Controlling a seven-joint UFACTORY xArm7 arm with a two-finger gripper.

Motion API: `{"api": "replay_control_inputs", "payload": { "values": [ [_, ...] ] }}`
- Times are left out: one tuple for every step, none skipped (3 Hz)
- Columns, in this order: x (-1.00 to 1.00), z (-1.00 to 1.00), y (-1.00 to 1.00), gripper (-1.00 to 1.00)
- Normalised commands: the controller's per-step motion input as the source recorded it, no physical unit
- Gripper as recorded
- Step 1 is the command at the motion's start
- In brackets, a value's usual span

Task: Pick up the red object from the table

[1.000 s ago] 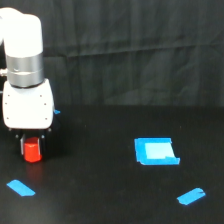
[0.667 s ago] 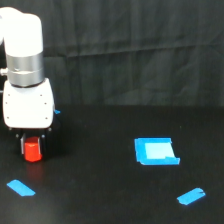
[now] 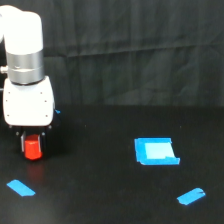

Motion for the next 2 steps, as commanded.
{"api": "replay_control_inputs", "payload": {
  "values": [
    [0.09,0.62,0.09,-1.0],
    [-0.01,0.38,0.23,-1.0]
  ]
}}
